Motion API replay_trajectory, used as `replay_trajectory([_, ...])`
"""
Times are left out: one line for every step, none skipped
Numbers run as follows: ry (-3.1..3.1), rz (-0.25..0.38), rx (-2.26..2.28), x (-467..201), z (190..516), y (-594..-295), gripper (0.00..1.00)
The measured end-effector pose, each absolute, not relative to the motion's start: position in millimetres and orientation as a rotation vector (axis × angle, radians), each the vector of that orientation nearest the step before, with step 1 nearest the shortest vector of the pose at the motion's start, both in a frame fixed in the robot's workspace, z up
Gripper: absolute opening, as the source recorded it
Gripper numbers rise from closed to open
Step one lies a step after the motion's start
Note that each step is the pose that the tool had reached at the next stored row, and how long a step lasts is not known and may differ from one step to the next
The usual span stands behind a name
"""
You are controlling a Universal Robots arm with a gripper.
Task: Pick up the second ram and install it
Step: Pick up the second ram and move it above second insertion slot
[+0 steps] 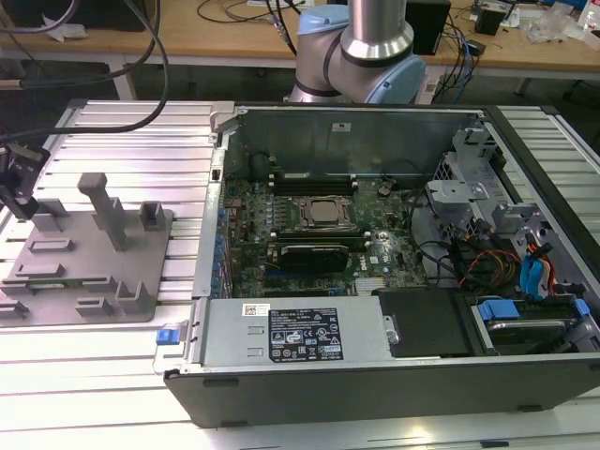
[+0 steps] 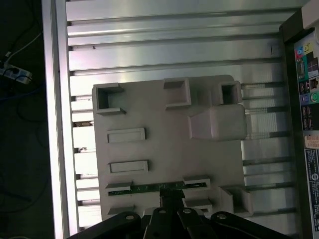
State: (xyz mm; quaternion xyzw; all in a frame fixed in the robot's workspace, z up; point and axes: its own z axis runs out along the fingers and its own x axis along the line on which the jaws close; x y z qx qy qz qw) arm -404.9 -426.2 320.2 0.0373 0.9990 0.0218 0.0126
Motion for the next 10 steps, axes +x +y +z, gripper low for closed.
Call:
replay_trajectory([3.114, 0.068, 0.116, -404.9, 320.2, -426.2, 0.08])
replay_trajectory([3.114, 0.068, 0.116, -404.9, 320.2, -426.2, 0.08])
replay_trajectory([3.114, 0.068, 0.116, -404.9, 320.2, -426.2, 0.08])
replay_trajectory([3.114, 0.068, 0.116, -404.9, 320.2, -426.2, 0.08])
replay_trajectory([3.114, 0.068, 0.116, -404.9, 320.1, -426.2, 0.08])
replay_trajectory([3.114, 0.068, 0.116, -404.9, 320.1, -426.2, 0.08])
replay_trajectory([3.113, 0.068, 0.116, -404.8, 320.0, -426.2, 0.08])
replay_trajectory([3.113, 0.068, 0.115, -404.8, 320.0, -426.2, 0.08])
replay_trajectory([3.114, 0.068, 0.111, -404.8, 320.0, -426.2, 0.08])
replay_trajectory([3.117, 0.069, 0.028, -404.8, 320.1, -426.2, 0.08])
